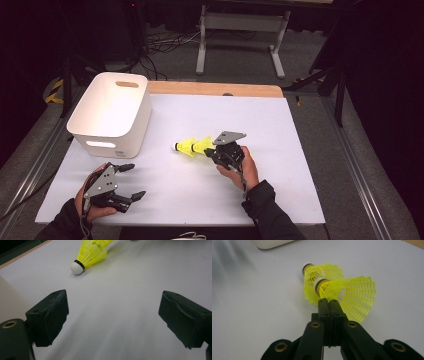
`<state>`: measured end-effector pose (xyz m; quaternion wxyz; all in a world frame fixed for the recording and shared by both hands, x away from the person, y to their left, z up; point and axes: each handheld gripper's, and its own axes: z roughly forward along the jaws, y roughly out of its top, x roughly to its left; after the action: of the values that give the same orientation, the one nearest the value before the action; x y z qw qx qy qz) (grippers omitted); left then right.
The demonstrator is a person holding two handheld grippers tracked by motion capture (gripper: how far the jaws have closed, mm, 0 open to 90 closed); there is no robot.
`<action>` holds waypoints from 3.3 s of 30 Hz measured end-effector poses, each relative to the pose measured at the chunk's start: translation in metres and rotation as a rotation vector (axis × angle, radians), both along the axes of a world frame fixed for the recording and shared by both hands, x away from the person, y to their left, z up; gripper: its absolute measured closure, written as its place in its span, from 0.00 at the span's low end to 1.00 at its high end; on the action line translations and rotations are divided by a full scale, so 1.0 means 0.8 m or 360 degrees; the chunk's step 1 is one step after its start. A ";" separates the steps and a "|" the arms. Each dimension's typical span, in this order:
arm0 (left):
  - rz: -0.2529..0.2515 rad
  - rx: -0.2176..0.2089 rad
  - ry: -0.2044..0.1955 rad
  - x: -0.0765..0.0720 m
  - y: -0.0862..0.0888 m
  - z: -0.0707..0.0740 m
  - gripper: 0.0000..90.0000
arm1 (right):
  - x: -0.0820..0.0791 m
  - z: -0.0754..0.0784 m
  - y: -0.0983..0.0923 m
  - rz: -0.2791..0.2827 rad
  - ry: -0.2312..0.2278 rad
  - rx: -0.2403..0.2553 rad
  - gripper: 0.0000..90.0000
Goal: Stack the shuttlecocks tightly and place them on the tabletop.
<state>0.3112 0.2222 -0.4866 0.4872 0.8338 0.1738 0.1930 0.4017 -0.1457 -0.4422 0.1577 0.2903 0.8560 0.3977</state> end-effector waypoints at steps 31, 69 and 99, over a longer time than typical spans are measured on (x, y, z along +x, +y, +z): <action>-0.0053 0.0009 0.0014 0.000 -0.002 -0.002 0.11 | 0.013 -0.025 0.030 0.0016 0.0074 0.0013 0.91; -0.0051 0.0002 0.0010 -0.002 -0.003 -0.001 0.11 | -0.042 0.053 -0.023 0.0074 -0.0358 0.0036 0.57; -0.0050 0.0017 0.0012 -0.001 -0.003 -0.002 0.12 | -0.075 0.030 -0.132 -0.0170 -0.0346 -0.0031 0.24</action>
<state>0.3100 0.2199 -0.4882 0.4852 0.8396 0.1613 0.1831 0.3418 -0.2511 -0.4179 0.2734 0.2889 0.8211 0.4094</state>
